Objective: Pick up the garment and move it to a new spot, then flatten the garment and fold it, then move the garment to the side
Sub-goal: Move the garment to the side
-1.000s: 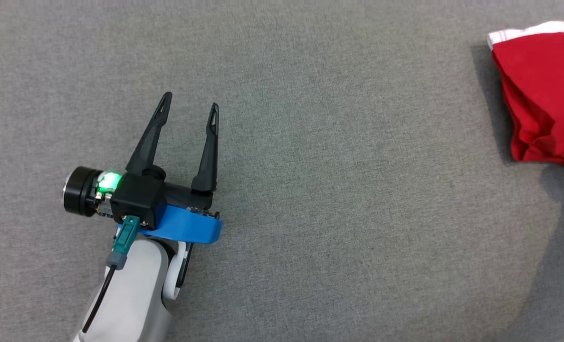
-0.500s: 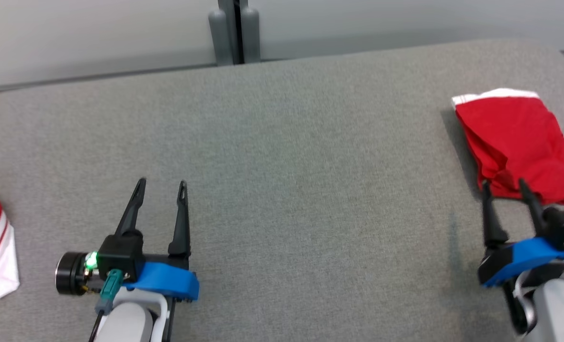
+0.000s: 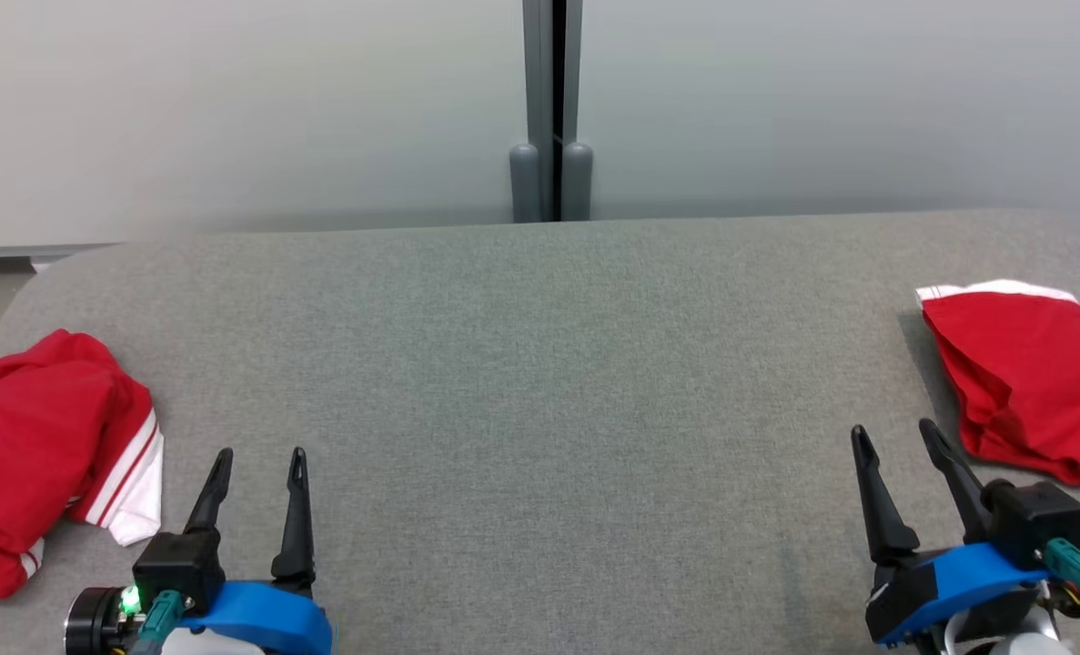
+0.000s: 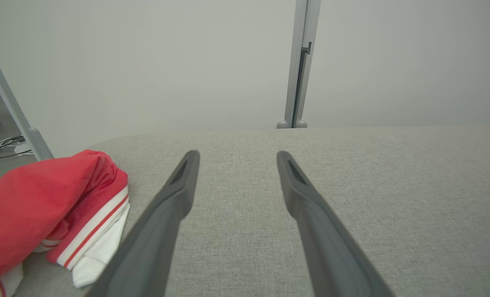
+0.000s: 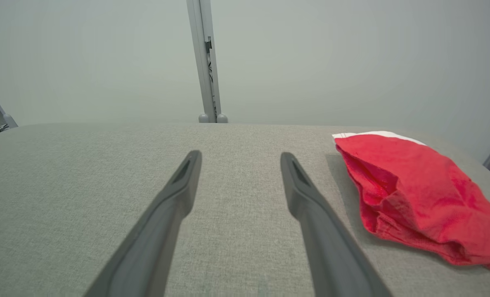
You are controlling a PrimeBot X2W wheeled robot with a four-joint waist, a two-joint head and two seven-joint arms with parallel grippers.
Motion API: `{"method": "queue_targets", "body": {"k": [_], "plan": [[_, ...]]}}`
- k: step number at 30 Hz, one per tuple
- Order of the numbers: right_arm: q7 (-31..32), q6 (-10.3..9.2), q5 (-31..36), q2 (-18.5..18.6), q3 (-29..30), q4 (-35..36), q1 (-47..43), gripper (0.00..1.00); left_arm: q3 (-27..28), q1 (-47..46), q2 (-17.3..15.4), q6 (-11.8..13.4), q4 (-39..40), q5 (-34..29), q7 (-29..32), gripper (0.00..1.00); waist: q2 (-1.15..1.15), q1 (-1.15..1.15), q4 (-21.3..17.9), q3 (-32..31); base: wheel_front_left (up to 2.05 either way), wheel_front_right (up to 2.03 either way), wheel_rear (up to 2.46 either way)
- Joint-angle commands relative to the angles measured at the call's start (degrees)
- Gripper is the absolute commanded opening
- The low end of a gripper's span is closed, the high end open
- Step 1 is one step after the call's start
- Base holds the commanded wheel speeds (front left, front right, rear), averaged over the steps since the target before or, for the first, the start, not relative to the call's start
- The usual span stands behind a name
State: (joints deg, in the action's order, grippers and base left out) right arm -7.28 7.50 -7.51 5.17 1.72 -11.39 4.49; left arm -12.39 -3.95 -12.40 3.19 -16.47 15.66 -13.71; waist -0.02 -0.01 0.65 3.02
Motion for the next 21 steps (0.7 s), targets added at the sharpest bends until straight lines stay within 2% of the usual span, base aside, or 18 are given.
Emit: {"method": "queue_targets", "body": {"k": [1,5,13,21], "plan": [[0.60,-0.02,0.49,-0.27,0.23,1.29,-1.48,1.00,0.14,0.63,-0.37,-0.24,0.17,0.34,0.18,1.00,0.02,0.01,0.18,-0.48,0.00,0.00,0.00],[3.48,-0.02,0.77,-0.74,1.24,5.16,-4.77,1.00,0.11,2.66,-0.89,-0.68,0.38,1.14,0.49,1.00,0.02,0.01,0.15,-2.30,0.00,0.00,0.00],[7.20,-0.02,1.16,-1.60,2.05,12.16,-10.53,1.00,-0.32,6.53,-1.48,0.18,1.75,1.23,0.64,1.00,0.02,0.01,-0.85,-4.69,0.00,0.00,0.00],[9.17,-0.02,0.65,-2.01,2.06,15.84,-13.27,1.00,-0.44,8.11,-1.91,0.72,2.22,1.72,0.84,1.00,0.02,0.01,-1.37,-6.25,0.00,0.00,0.00]]}}
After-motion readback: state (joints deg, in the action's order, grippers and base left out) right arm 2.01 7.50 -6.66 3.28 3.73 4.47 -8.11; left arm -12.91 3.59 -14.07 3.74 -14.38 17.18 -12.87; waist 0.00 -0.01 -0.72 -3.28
